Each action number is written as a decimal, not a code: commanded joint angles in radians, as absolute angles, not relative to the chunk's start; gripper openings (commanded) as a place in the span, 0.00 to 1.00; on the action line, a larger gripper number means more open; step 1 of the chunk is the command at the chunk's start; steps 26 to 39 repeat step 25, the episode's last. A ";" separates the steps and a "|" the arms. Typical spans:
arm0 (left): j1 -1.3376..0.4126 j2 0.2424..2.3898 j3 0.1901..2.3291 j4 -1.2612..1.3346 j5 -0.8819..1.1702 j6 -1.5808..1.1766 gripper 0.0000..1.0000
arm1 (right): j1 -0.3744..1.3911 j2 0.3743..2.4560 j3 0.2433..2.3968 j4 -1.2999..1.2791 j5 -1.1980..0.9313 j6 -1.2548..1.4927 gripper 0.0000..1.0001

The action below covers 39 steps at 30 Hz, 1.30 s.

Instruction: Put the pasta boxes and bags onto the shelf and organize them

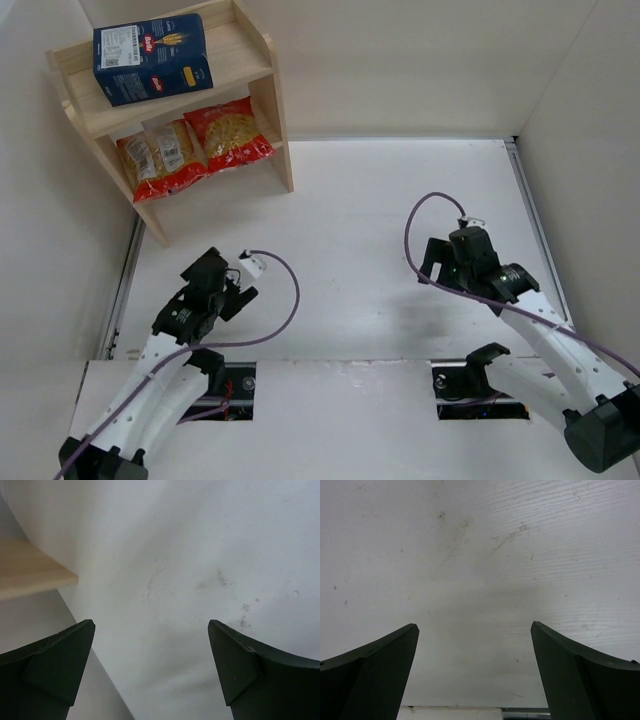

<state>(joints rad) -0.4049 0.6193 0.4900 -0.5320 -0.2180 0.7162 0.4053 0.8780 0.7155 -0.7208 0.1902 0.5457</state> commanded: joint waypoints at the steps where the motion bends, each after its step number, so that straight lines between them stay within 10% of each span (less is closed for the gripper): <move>1: -0.286 0.588 0.439 -0.422 -0.164 0.617 1.00 | 0.390 0.859 0.755 -0.756 0.161 0.520 1.00; 12: 0.057 0.465 0.354 -0.374 -0.069 0.554 1.00 | 0.323 0.867 0.729 -0.729 0.112 0.526 1.00; 39: 0.076 0.469 0.359 -0.377 -0.051 0.555 1.00 | 0.314 0.867 0.723 -0.692 0.086 0.499 1.00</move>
